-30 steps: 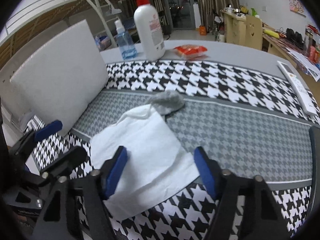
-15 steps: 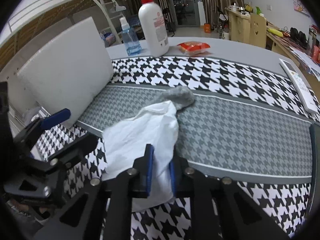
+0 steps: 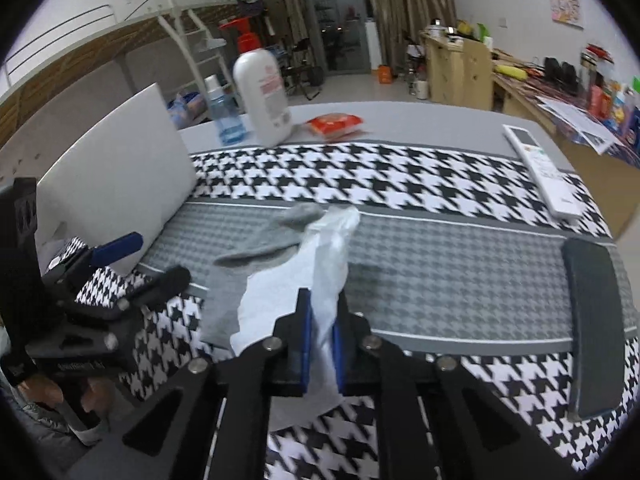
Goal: Organize soft objects
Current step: 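Close the right gripper on the white tissue and lift it, then close the left gripper on the grey sock while the right holds the tissue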
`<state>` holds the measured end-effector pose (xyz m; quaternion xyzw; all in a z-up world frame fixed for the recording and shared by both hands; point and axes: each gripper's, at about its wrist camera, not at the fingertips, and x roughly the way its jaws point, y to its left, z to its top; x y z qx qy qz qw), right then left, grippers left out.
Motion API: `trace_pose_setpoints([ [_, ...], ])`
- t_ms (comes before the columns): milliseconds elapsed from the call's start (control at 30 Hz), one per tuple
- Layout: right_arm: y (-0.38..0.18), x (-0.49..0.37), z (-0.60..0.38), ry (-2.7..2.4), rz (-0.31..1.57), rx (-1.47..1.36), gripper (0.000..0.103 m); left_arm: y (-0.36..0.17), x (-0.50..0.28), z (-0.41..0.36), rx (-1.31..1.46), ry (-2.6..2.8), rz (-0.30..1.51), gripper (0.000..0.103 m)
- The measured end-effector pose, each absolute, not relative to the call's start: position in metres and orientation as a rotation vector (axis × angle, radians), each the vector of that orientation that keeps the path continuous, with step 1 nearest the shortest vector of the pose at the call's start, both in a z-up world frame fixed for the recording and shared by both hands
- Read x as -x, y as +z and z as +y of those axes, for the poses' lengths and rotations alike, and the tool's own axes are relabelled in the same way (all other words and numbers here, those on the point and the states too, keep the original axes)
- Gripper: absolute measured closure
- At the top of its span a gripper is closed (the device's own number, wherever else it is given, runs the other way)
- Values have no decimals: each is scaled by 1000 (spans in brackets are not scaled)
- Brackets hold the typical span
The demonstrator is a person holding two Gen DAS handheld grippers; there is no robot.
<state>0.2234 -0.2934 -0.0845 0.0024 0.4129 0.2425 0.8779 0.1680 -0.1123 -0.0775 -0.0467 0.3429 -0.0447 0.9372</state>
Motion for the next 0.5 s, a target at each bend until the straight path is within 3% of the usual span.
trace_pose_setpoints([
  [200, -88, -226, -308, 451, 855, 7, 91, -83, -180, -123, 91, -120, 740, 2],
  [433, -97, -235, -324, 405, 890, 1, 90, -89, -191, -135, 83, -140, 779, 14],
  [500, -103, -236, -323, 376, 902, 28, 75, -90, -195, -137, 86, -139, 790, 18],
])
